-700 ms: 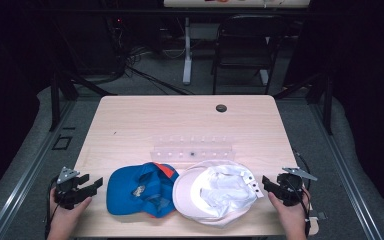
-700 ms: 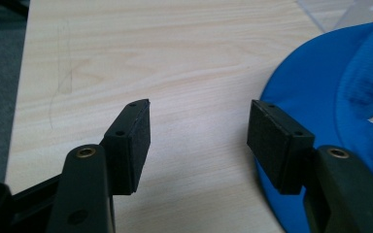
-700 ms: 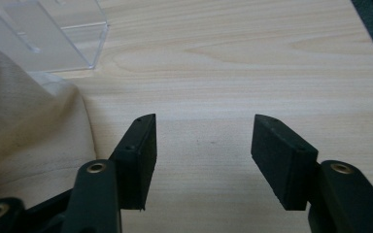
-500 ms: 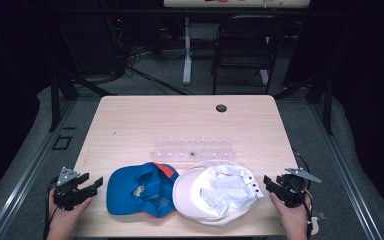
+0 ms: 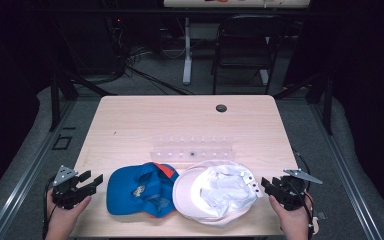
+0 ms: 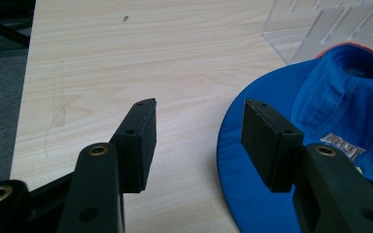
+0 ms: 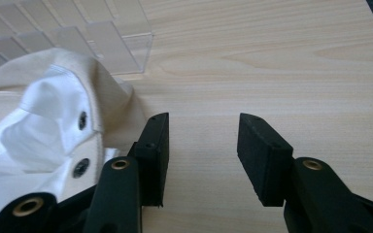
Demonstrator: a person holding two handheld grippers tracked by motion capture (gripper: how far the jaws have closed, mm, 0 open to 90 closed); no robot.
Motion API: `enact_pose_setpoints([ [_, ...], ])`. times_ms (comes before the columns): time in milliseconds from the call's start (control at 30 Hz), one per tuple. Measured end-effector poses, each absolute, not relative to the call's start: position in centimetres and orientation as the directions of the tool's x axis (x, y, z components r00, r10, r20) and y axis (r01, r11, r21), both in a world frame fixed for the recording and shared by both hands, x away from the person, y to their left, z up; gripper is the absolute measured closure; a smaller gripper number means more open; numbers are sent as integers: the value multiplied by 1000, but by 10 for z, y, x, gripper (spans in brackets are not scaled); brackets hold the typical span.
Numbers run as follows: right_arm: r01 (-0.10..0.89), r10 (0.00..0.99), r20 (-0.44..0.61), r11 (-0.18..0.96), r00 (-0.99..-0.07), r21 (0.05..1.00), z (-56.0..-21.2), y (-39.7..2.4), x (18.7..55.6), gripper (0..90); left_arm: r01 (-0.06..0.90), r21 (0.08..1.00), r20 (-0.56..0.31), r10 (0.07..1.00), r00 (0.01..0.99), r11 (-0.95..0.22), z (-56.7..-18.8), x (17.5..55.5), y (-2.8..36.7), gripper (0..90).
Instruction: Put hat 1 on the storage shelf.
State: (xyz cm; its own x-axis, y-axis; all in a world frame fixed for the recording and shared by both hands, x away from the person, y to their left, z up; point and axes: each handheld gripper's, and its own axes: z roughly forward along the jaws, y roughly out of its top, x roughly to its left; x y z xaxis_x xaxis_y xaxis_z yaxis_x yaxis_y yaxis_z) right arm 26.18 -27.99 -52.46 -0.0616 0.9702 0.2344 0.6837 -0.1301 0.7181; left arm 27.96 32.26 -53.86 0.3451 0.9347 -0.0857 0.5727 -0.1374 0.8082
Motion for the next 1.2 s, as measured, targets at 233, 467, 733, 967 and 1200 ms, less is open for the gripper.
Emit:
enact_pose_setpoints([
  [233,745,966,251,-123,-62,656,-507,-281,265,562,563,814,-94,924,370,-143,-537,278,320,503],
  [467,809,961,265,-94,-78,580,-487,-280,272,562,573,801,-63,926,373,-177,-538,278,317,529],
  [733,840,964,243,-40,-111,541,-470,-274,274,583,597,783,-60,934,353,-175,-539,279,315,530],
  [967,860,951,283,-39,-124,508,-461,-273,277,591,610,772,-62,934,352,-178,-539,279,316,530],
  [1200,893,921,369,-56,-126,447,-461,-277,284,591,615,768,-59,935,349,-181,-541,280,316,530],
])
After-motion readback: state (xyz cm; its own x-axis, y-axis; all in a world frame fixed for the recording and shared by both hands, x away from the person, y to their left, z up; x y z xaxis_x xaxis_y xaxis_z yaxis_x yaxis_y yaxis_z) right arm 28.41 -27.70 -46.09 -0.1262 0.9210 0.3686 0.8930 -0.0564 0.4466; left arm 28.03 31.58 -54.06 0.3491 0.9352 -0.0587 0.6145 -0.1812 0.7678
